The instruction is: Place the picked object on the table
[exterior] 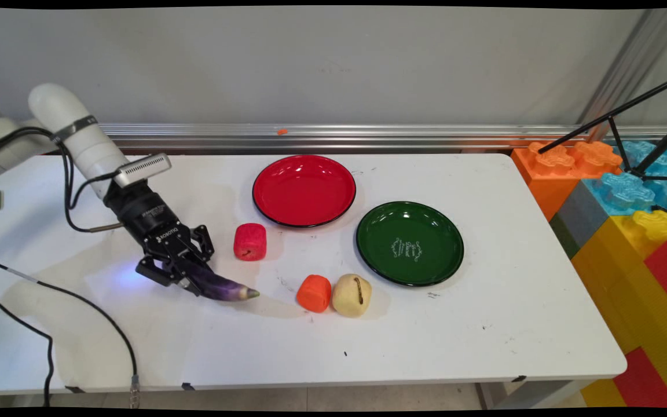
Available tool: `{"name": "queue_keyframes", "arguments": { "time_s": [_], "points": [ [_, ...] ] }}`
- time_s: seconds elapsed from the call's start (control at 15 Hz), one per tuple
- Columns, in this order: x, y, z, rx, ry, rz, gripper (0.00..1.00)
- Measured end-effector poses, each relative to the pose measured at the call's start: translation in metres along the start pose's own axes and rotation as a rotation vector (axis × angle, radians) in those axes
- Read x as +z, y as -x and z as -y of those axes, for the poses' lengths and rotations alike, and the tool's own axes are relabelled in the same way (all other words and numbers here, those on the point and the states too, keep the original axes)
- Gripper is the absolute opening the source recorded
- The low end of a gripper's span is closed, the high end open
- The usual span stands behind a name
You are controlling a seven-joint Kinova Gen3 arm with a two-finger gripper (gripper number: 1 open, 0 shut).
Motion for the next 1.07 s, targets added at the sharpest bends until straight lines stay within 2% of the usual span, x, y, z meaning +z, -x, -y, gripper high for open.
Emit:
{"name": "queue_keyframes", "arguments": {
  "time_s": [1.07],
  "points": [
    [0.034,0.012,0.028,-0.019,-0.033,-0.003,0.00]
  ]
}}
